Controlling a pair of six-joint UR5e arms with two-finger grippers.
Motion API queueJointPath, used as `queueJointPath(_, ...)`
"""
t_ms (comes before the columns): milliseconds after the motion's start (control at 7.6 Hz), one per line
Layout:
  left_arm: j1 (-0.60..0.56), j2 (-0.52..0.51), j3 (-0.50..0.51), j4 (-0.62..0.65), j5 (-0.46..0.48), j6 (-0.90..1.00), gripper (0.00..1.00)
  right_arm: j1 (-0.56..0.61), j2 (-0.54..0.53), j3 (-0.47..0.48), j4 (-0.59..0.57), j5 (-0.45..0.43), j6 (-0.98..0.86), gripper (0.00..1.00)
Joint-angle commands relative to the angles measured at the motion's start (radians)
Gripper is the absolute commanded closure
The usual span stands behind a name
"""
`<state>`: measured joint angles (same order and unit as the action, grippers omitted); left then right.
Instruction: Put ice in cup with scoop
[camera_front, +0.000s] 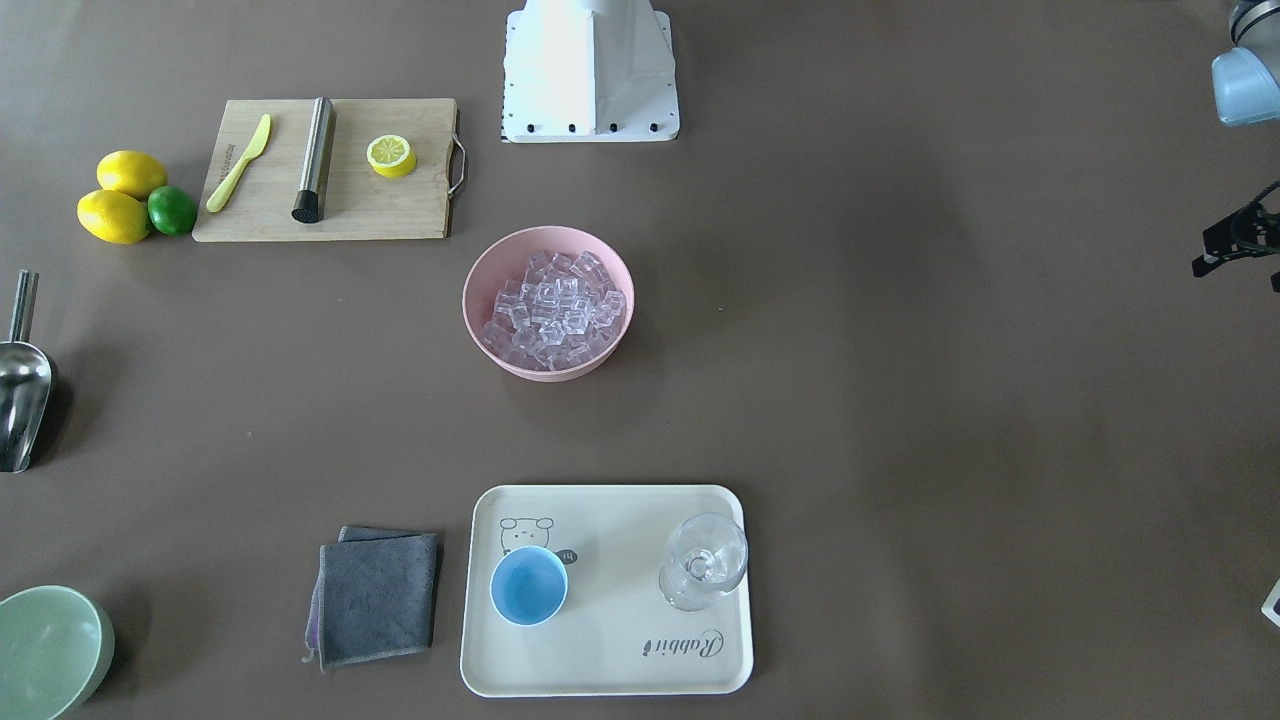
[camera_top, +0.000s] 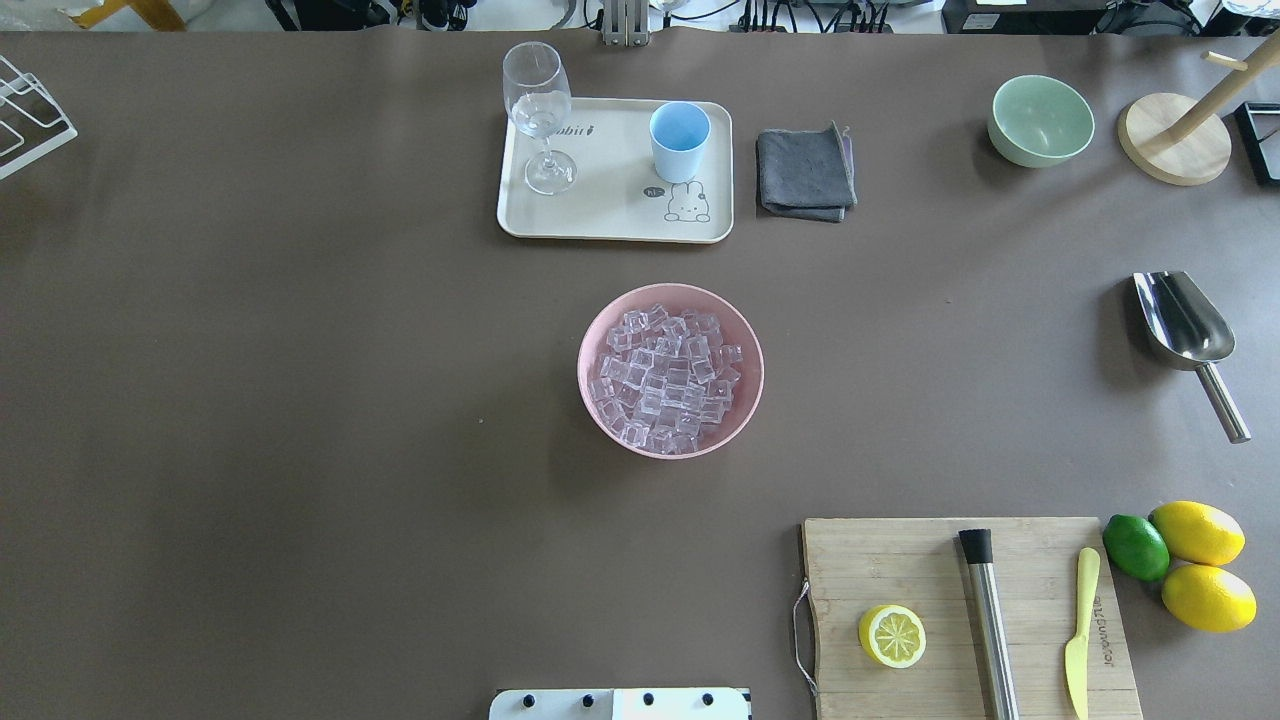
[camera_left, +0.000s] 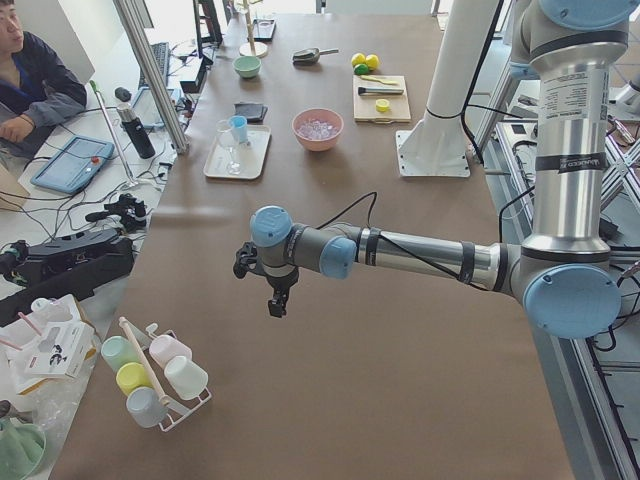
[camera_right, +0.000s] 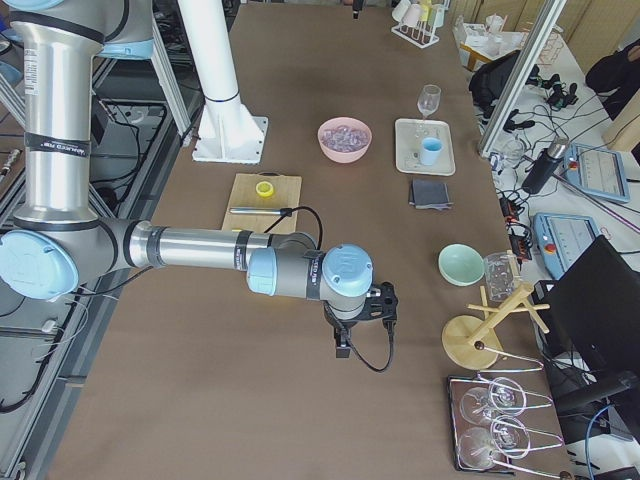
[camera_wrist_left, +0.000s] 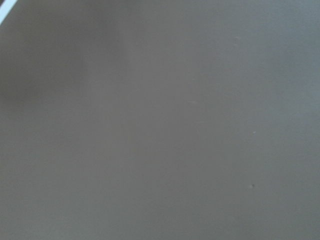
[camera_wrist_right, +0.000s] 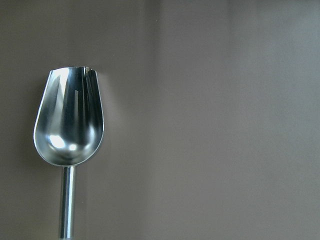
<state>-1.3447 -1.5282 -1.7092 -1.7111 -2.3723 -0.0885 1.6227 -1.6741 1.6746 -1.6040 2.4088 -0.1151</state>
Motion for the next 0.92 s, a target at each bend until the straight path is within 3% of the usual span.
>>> queueJointPath(0, 0.099, -0.077, -0.013, -0.031, -0.105, -0.013, 0.02, -0.093, 0.002, 0.042, 0.015, 0.010, 0.116, 0.00)
queueJointPath(395, 0.316, -0.245, -0.003, -0.066, -0.093, 0.000, 0.02, -0.208, -0.033, 0.042, 0.305, 0.007, 0.471, 0.00)
queueJointPath(789, 0.474, -0.360, -0.004, -0.105, -0.058, -0.010, 0.02, -0.331, -0.067, 0.102, 0.342, -0.039, 0.514, 0.00)
